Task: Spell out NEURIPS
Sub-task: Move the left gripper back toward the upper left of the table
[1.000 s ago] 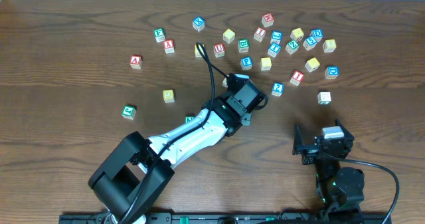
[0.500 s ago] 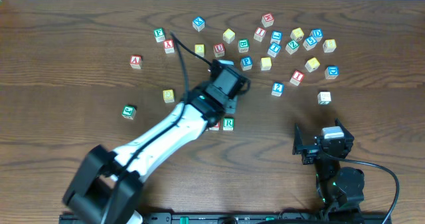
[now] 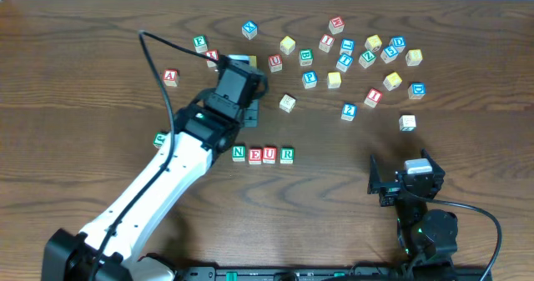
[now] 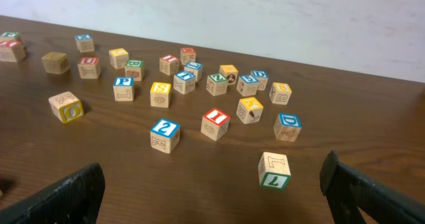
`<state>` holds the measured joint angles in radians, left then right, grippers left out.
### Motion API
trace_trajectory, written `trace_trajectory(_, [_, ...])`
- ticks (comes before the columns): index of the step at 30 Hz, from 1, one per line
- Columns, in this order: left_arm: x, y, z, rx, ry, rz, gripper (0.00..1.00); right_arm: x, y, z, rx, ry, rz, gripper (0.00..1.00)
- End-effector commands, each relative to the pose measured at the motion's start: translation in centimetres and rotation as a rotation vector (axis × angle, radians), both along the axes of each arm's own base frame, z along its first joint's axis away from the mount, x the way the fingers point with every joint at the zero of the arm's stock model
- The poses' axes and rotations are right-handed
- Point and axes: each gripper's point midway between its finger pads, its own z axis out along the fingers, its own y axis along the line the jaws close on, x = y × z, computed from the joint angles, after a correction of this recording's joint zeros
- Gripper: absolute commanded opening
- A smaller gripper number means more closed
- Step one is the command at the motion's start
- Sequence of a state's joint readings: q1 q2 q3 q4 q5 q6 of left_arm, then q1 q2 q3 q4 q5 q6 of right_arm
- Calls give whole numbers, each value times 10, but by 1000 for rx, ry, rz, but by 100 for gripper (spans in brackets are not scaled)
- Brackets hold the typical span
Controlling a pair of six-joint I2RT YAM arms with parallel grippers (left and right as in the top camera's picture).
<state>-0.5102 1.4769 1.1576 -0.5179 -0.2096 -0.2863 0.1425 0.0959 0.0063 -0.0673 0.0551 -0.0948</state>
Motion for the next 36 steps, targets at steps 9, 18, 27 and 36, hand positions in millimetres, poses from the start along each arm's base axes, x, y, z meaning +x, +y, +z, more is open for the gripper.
trace_trajectory(9, [14,52,21,45,-37,74,42,0,-5,0,-40,-5,-19,99])
trace_trajectory(18, [23,89,18,-37,-3,110,42,0,-4,0,-40,-5,-18,99])
trace_trajectory(27, [28,107,19,-83,-1,113,41,1,-5,3,-39,-15,-22,99])
trace_trajectory(36, [29,107,20,-61,-7,86,41,2,7,24,38,-95,41,99])
